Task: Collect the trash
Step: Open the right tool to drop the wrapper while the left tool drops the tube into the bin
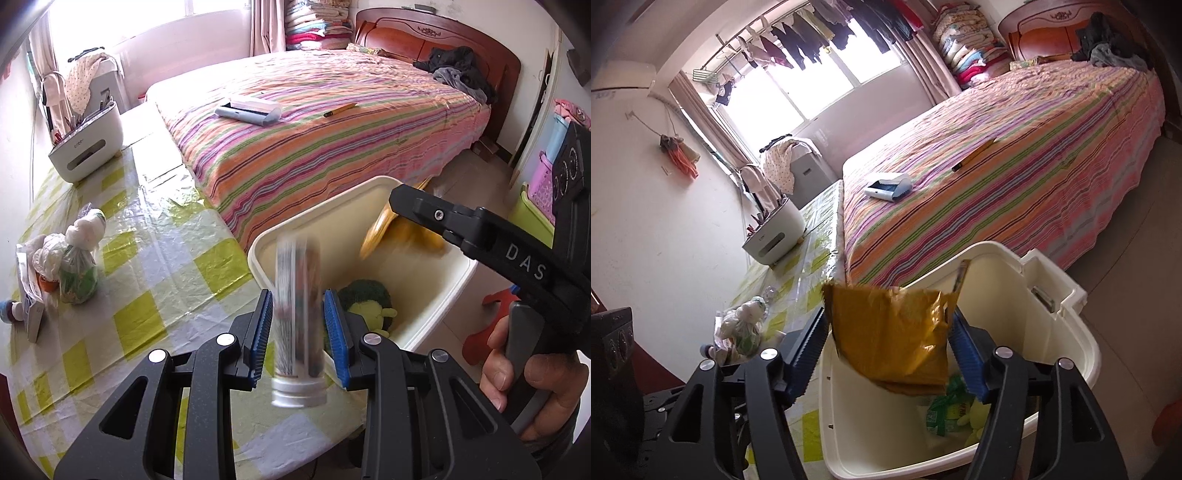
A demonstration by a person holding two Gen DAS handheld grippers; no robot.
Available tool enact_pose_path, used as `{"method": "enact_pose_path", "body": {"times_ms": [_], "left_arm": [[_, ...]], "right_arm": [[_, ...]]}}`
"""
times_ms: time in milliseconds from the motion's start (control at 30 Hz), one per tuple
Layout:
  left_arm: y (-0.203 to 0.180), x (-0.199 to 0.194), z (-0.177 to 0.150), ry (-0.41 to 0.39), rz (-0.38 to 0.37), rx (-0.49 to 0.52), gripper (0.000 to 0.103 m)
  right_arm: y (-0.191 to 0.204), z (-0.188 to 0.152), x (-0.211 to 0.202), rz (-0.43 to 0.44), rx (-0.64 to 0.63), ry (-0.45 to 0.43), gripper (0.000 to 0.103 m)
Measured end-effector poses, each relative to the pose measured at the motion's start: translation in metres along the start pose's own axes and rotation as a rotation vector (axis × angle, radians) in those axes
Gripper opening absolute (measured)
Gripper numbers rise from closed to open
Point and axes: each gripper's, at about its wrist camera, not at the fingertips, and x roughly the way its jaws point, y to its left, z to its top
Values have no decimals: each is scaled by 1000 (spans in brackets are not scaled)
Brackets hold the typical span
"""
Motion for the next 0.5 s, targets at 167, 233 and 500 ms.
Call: {"method": "enact_pose_path", "body": {"times_ms": [167, 233, 500], "left_arm": [[0, 1, 2, -10, -8, -9, 27], [-3, 5, 2, -9, 7, 15, 10], [-4, 10, -1, 14, -14, 9, 8]], "right_arm": [[-3, 3, 0, 3, 24, -11, 65], [-4, 3, -1, 3, 34, -17, 65], [-3, 6, -4, 11, 28, -40, 65]]}}
